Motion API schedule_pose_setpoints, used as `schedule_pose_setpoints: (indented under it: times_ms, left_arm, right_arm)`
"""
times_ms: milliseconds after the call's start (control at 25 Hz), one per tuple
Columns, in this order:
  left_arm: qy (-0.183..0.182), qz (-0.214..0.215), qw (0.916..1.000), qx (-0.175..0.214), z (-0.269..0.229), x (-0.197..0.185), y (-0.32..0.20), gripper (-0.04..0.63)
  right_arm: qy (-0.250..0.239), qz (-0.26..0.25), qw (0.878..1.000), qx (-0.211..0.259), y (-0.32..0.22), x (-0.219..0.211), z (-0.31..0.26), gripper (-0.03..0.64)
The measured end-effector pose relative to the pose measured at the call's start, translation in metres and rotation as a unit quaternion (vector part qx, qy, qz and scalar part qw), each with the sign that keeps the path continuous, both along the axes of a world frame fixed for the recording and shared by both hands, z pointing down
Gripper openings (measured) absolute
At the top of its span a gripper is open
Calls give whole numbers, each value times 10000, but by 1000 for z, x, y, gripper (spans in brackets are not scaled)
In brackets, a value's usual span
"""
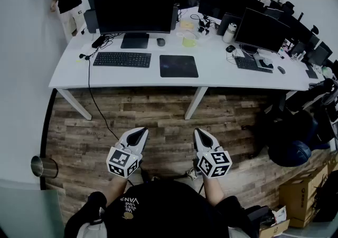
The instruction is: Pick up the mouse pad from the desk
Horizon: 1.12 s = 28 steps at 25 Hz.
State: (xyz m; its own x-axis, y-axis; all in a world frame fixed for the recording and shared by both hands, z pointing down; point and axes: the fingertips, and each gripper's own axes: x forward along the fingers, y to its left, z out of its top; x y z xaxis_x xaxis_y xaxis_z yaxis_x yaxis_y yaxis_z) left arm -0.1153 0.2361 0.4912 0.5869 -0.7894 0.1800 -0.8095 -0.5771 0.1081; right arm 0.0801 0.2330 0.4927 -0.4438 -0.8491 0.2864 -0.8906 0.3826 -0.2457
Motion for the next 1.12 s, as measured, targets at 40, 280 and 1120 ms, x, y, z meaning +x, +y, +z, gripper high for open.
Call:
schedule_pose_setpoints:
  times_ms: [40,280,1120]
  left_arm:
    - [5,14,10000,1,0,0,0,2]
    - [31,88,9999,67,2,-3,4,3]
    - [288,-395,9982,-358,16,43,-105,255]
  right_arm:
    - [-8,12,10000,16,0,-1,-1,5]
    - [-262,49,9995,153,4,-5,-8,5]
    - [-427,1,9989,-210,-121,52,13,232]
